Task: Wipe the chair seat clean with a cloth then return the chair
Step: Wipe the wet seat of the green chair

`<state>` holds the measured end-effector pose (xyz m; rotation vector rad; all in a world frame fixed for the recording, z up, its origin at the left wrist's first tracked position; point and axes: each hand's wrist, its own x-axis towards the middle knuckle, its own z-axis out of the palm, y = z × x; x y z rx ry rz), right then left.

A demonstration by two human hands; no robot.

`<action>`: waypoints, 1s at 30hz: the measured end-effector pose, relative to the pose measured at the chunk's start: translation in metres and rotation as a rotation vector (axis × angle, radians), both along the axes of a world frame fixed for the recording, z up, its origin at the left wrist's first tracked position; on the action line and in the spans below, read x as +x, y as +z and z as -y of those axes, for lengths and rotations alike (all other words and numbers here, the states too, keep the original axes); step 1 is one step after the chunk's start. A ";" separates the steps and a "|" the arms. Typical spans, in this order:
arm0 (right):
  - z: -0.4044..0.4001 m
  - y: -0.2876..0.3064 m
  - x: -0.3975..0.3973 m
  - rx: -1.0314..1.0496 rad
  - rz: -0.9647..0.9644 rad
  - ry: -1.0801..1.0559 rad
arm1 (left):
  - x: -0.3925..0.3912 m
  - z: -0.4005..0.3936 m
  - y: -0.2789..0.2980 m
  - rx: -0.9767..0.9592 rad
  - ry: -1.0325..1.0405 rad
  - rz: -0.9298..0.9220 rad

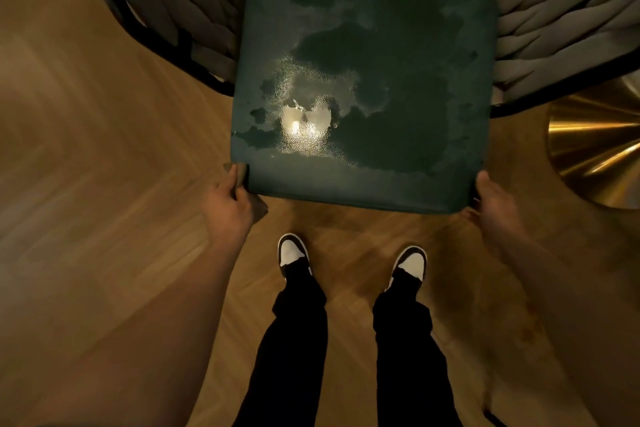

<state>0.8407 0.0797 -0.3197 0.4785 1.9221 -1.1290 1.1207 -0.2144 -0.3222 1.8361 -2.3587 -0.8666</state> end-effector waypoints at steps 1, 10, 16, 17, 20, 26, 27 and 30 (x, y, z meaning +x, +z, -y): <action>0.000 0.000 0.001 -0.013 -0.001 -0.001 | -0.001 -0.002 -0.001 -0.003 0.020 -0.002; -0.015 -0.002 -0.009 -0.111 0.040 0.040 | -0.020 -0.034 -0.008 -0.040 0.130 -0.021; -0.017 -0.009 -0.009 -0.124 0.046 0.036 | -0.077 -0.117 -0.003 0.050 -0.072 -0.119; -0.018 -0.009 -0.010 -0.129 0.050 0.047 | -0.090 -0.134 -0.001 0.080 -0.073 -0.136; -0.020 -0.010 -0.011 -0.124 0.055 0.057 | -0.123 -0.181 -0.001 0.176 -0.096 -0.172; -0.025 -0.009 -0.011 -0.080 0.010 0.139 | -0.181 -0.259 0.004 0.277 -0.288 -0.218; -0.026 -0.008 -0.011 -0.040 -0.021 0.167 | -0.190 -0.267 0.003 0.285 -0.322 -0.220; -0.029 -0.008 -0.015 0.015 -0.056 0.243 | -0.204 -0.281 0.002 0.206 -0.469 -0.153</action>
